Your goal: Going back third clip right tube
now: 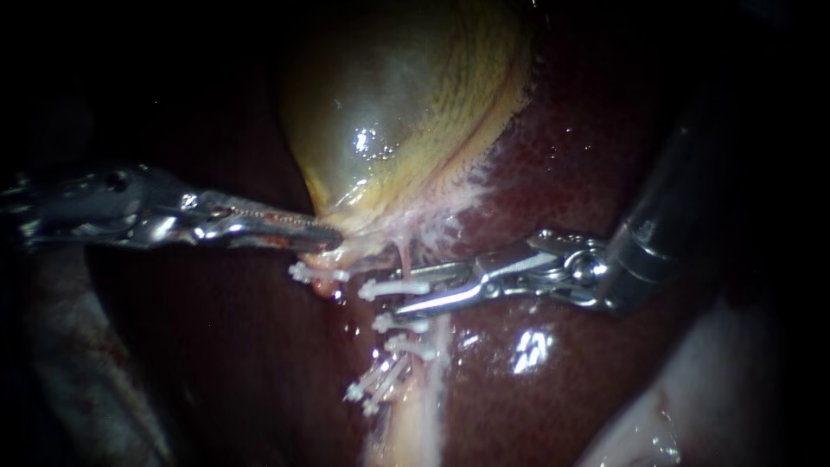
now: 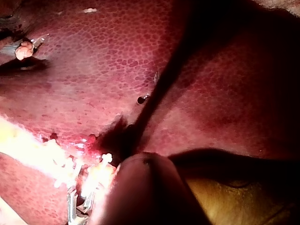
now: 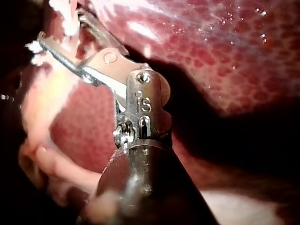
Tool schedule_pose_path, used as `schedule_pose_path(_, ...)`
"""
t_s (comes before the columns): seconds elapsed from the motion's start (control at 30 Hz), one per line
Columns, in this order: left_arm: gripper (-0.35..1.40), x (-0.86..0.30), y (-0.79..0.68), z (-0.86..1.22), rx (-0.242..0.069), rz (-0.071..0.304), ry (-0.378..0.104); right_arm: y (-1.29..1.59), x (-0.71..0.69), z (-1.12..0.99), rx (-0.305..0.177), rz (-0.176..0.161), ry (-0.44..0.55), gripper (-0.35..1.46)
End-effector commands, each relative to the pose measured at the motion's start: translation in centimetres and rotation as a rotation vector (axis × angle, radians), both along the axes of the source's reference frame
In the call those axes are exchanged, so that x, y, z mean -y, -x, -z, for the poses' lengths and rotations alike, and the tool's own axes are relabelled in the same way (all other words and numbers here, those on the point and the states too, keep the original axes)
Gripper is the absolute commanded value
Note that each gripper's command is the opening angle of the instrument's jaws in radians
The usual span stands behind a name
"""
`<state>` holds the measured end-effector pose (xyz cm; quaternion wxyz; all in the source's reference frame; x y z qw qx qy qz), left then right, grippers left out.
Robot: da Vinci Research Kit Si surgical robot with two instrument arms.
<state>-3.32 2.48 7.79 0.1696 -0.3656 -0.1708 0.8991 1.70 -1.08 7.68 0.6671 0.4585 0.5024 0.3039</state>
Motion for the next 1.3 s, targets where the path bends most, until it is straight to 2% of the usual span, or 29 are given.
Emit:
schedule_pose_path(0.03,-0.35,0.0,0.0,0.0,0.0,0.0,0.0,0.04,-0.01,0.03,-0.003,0.002,0.01,0.45)
schedule_pose_path(0.27,-0.35,0.0,0.0,0.0,0.0,0.0,0.0,0.41,-0.13,0.27,-0.024,0.014,0.143,0.44)
schedule_pose_path(0.43,-0.35,0.0,0.0,-0.01,0.0,0.0,0.0,0.62,-0.21,0.42,-0.046,0.036,0.219,0.43)
schedule_pose_path(0.7,-0.35,0.0,0.01,-0.02,0.002,-0.001,-0.001,0.83,-0.3,0.54,-0.088,0.062,0.341,0.43)
schedule_pose_path(0.97,-0.35,0.0,0.05,-0.03,-0.001,0.004,-0.004,0.87,-0.31,0.53,-0.091,0.065,0.353,0.43)
schedule_pose_path(1.13,-0.35,0.04,0.17,-0.1,0.0,0.011,-0.015,0.86,-0.3,0.53,-0.091,0.064,0.353,0.43)
schedule_pose_path(1.3,-0.35,0.16,0.35,-0.21,-0.004,0.029,-0.035,0.85,-0.3,0.53,-0.091,0.064,0.353,0.43)
